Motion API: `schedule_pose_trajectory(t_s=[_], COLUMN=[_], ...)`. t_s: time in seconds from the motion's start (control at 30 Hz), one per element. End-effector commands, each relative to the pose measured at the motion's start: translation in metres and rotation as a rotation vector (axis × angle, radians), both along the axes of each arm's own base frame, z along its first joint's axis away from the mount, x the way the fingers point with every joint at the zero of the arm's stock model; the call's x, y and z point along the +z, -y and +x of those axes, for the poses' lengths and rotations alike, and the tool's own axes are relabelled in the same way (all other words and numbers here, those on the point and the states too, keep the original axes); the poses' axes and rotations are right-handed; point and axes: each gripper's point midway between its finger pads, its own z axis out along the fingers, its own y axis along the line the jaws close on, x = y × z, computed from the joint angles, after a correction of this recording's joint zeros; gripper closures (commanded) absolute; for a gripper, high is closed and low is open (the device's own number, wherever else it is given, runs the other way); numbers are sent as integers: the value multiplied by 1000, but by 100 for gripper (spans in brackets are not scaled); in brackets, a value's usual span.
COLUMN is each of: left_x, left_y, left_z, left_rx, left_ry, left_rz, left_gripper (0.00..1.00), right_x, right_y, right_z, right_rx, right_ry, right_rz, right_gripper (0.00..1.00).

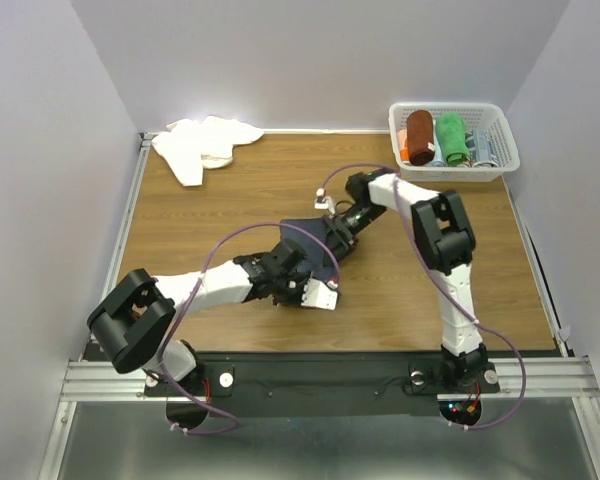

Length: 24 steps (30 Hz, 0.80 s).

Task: Roll the towels
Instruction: Roll the towel

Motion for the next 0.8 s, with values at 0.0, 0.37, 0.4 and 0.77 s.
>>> schedule_pose_trajectory(t_s=[0.0, 0.37, 0.4, 0.77], left_x=[-5, -12, -13, -39], left_y=[-15, -25, -28, -36], left_z=[-31, -12, -6, 38], left_rx=[21, 133, 140, 181], left_ry=[-293, -773, -795, -935], left_rz=[28, 45, 36, 83], left_gripper=[95, 86, 84, 82], right_x=[69, 127, 125, 95], right_y=[18, 52, 54, 4], right_z=[60, 58, 55, 9], right_rx=[-144, -217, -208, 26], right_ry=[297, 700, 716, 1154], right_rz=[14, -43, -52, -156], right_gripper=[14, 10, 10, 12])
